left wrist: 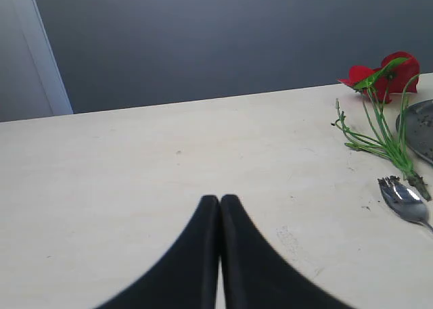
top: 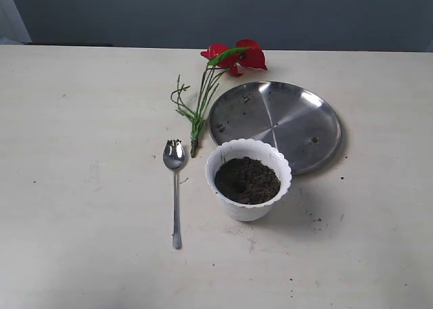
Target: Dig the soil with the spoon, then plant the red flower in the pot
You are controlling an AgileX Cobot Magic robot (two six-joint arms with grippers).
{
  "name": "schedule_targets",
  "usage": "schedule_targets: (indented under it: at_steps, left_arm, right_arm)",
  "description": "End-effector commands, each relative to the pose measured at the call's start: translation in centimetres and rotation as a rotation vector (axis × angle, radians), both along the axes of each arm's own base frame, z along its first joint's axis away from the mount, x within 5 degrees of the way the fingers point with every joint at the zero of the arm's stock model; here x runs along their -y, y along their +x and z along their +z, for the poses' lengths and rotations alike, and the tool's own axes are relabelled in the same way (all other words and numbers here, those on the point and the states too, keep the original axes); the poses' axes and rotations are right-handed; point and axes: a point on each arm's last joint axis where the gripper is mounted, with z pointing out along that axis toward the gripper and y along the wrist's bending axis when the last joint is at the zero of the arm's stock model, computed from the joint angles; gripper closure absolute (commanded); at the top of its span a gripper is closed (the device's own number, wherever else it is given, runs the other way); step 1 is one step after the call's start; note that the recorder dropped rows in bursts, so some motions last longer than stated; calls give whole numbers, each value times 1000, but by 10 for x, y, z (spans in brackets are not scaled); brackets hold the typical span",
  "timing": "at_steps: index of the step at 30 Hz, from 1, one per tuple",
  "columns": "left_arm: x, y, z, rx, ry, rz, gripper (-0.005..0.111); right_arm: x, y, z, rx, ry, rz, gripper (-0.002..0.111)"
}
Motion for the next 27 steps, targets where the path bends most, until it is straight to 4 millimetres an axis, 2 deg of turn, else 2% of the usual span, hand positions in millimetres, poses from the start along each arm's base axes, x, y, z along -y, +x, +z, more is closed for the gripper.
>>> schedule_targets:
  at_steps: [1,5,8,10,13,15,18,20,22,25,27]
  left_arm:
    - [0,0,0,4,-4,-2,106]
    - [0,0,0,4,-4,-2,106]
    - [0,0,0,4,-4,-2,106]
    - [0,0,0,4,-4,-2,106]
    - [0,0,0,4,-4,-2,106]
    - [0,0,0,4,-4,-2,106]
    - [0,0,0,4,-4,-2,106]
    - [0,0,0,4,-4,-2,106]
    - [0,0,0,4,-4,-2,106]
    - [0,0,0,4,-4,-2,106]
    - [0,0,0,4,-4,-2,106]
  right_arm:
    - [1,-1,22,237,213,1,108]
    - [5,-3,30,326,474,-18,108]
    - [2,-1,22,209,653,0,108]
    - [-1,-1,18,138,627,15,108]
    - [-2,-9,53,250,376,76,108]
    - [-3,-18,89,347,137,99,108]
    - [-2,-13,136,255,-105,90,109]
    - [-4,-1,168,171,-266,97,109]
    - [-9,23,197,99,-400,118,109]
    - [-20,67,229,-27,-483,172,109]
    - [-30,99,237,-162,-496,251,109]
